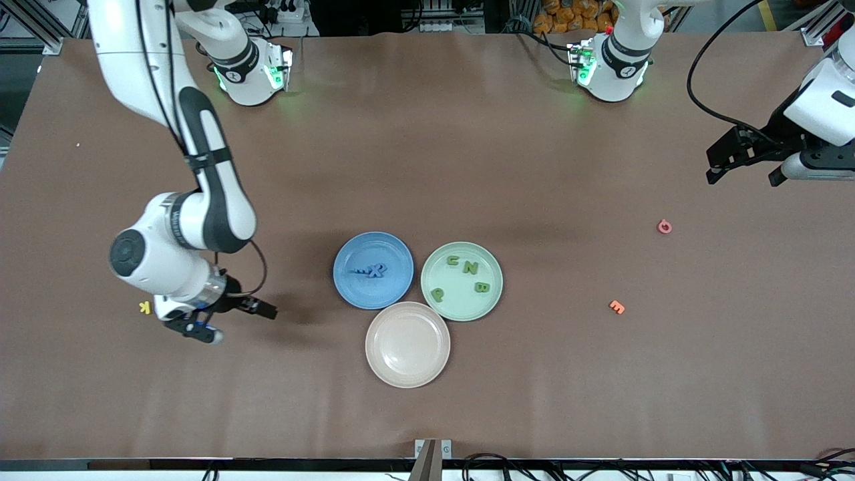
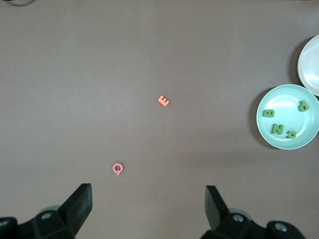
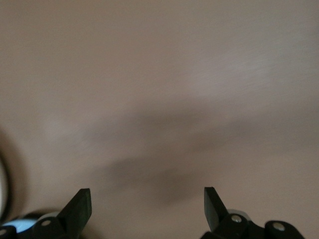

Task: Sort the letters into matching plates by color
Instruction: 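Move the right gripper back to the blue letter c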

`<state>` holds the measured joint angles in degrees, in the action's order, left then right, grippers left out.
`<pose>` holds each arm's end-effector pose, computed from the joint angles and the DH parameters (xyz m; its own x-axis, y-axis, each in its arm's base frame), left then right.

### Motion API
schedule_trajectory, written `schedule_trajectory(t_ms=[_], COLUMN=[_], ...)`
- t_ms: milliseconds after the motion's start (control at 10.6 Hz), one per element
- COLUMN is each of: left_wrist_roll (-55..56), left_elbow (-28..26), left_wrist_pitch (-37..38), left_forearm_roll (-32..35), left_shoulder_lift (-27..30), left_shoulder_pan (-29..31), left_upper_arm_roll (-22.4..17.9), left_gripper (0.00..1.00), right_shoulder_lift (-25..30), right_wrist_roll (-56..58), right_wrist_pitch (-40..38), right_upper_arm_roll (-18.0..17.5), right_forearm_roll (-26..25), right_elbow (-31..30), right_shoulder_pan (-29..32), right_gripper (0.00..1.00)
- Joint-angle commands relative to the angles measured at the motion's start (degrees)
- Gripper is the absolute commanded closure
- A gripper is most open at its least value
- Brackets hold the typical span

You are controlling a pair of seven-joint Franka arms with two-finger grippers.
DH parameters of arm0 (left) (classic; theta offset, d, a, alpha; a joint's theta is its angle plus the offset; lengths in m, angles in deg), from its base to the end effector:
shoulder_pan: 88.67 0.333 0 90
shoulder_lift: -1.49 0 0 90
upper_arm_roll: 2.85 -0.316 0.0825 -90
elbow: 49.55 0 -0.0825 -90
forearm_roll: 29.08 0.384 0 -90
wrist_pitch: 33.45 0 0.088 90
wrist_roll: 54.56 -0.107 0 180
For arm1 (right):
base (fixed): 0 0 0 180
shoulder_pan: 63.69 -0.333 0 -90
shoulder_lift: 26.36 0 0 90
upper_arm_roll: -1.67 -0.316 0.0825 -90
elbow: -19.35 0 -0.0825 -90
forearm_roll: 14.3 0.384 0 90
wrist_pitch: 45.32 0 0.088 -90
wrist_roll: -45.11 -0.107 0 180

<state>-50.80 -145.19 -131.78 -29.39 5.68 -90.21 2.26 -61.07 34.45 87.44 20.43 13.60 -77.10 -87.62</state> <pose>0.5415 -0.0655 0.6311 0.9916 -0.0493 0.1193 -0.0505 -0.9987 0.0067 0.6786 0.0964 0.2691 0.9370 -0.3491 0.0144 -0.3396 -0.9195 -0.1981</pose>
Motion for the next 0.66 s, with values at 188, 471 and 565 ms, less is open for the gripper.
schedule_trajectory(t_ms=[188,471,565], left_wrist_roll=[-0.2,-0.2,-0.2], left_elbow=[1.5,1.5,1.5], left_wrist_pitch=[1.4,1.4,1.4], left_forearm_roll=[-0.8,-0.5,-0.4], left_shoulder_lift=[-0.1,-0.3,-0.2], left_shoulder_pan=[0.7,0.7,0.7], left_upper_arm_roll=[0.3,0.1,0.1], left_gripper=[0.00,0.00,0.00], right_shoulder_lift=[-0.4,-0.7,-1.1], right_wrist_roll=[-0.4,-0.6,-0.8], right_wrist_pitch=[0.0,-0.3,-0.2], right_upper_arm_roll=[-0.1,1.5,2.0], right_forearm_roll=[-0.1,-0.1,-0.1], right_elbow=[-1.3,-2.7,-3.2], right_shoulder_pan=[8.6,11.2,12.2], right_gripper=[0.00,0.00,0.00])
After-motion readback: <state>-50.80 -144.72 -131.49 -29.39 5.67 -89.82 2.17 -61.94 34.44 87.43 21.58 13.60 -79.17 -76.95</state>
